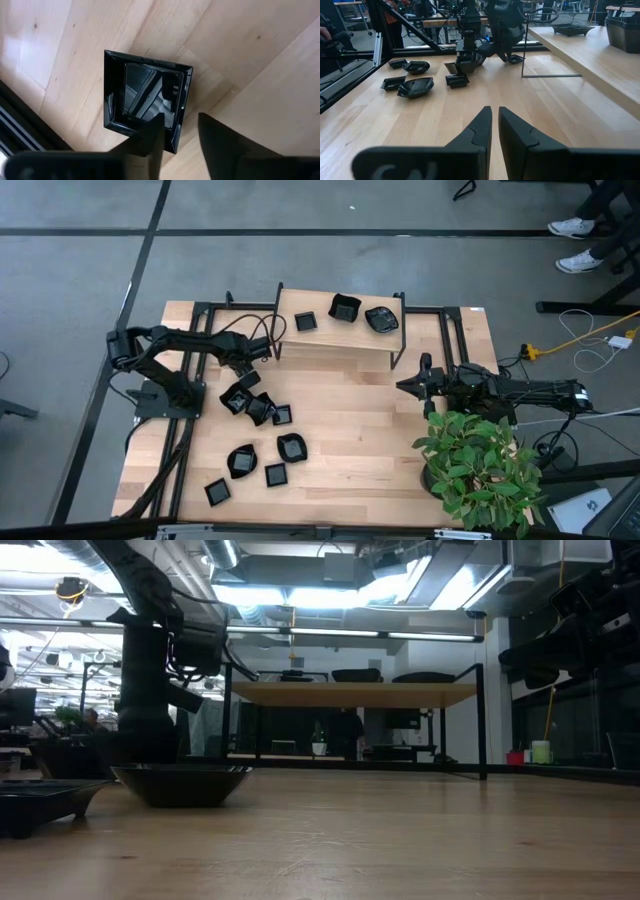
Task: Pick & Place Mini shaped plates
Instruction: Stack the square plate on top of the square plate on the shelf
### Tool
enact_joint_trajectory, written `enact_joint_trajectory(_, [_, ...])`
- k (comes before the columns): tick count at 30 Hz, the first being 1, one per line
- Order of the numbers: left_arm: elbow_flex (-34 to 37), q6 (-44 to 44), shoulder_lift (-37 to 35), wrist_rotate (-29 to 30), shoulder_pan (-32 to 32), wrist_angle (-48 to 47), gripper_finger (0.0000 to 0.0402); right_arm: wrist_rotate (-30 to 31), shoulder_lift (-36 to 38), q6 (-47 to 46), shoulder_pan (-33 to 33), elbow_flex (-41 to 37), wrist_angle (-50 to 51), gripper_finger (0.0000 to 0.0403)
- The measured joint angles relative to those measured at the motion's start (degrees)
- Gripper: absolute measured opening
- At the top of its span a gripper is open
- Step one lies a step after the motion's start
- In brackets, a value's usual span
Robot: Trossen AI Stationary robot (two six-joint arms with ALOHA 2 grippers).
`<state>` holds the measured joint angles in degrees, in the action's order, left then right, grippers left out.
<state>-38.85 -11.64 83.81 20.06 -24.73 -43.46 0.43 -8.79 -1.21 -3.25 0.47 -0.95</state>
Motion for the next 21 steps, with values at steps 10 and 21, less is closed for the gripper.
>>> enact_joint_trajectory(10, [0.0, 0.0, -0.1, 2.3, 0.0, 0.0, 0.0004, 0.0, 0.0, 0.0, 0.0, 0.0, 0.0, 0.0034])
enact_joint_trajectory(21, [0.0, -1.8, -7.5, -0.2, 1.5, -0.3, 0.0002, 0.0, 0.0, 0.0, 0.0, 0.0, 0.0, 0.0034])
